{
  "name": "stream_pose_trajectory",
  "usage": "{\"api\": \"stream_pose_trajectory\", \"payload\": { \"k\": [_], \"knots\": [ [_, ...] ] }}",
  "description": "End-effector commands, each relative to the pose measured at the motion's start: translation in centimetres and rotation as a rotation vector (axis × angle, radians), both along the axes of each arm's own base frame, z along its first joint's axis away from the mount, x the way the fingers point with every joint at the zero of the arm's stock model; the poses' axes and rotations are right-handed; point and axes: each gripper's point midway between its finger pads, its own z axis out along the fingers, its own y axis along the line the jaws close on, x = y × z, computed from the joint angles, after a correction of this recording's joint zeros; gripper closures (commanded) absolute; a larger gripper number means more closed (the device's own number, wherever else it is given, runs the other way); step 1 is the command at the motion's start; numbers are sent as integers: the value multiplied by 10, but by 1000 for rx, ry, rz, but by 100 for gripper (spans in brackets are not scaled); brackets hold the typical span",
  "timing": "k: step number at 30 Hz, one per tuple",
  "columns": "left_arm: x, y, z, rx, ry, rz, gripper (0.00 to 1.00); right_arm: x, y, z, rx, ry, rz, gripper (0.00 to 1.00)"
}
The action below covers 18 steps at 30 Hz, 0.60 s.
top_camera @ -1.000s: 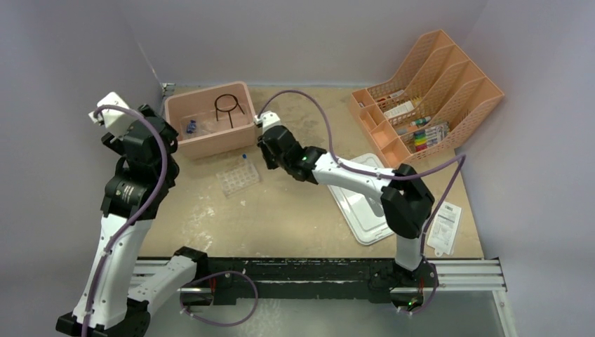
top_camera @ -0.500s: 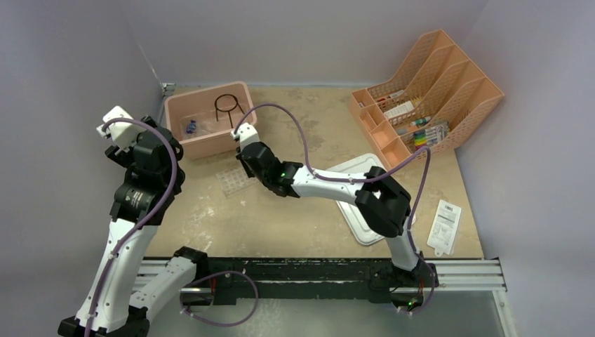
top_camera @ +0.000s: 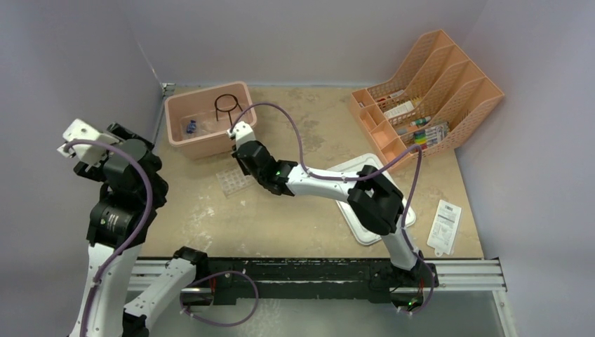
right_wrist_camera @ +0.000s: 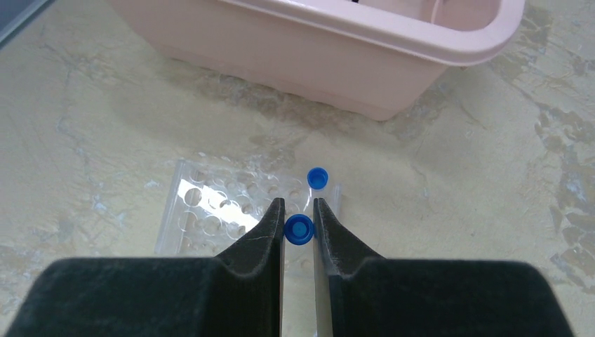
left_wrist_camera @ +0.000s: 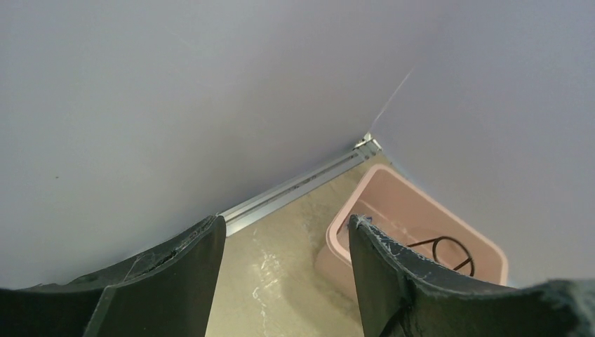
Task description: Organize the chemistry lab equipment
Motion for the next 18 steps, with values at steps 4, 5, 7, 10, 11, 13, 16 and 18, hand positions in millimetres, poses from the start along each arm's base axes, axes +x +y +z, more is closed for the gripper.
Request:
{"api": "stream_pose_trajectory", "payload": {
  "k": [4,5,7,10,11,13,16,18],
  "knots": [
    [-15,6,20,-9,-52,18,36,14,16,30,80,-51,-16,91],
    [-15,6,19,-9,-50,16,36,14,16,28,76,-49,-21,91],
    [-12,4,17,-10,-44,6,36,17,14,24,67,-45,-36,92],
    [-8,2,14,-8,-33,-3,36,22,11,18,63,-29,-50,92],
    [-8,2,13,-7,-30,-4,36,23,10,17,63,-27,-51,92],
    [-7,2,12,-7,-24,-7,36,24,10,14,58,-24,-56,92],
    [-6,1,11,-7,-23,-9,36,25,10,12,55,-22,-56,92],
    [-7,2,10,-6,-21,-7,36,25,11,12,57,-23,-57,92]
  ]
}}
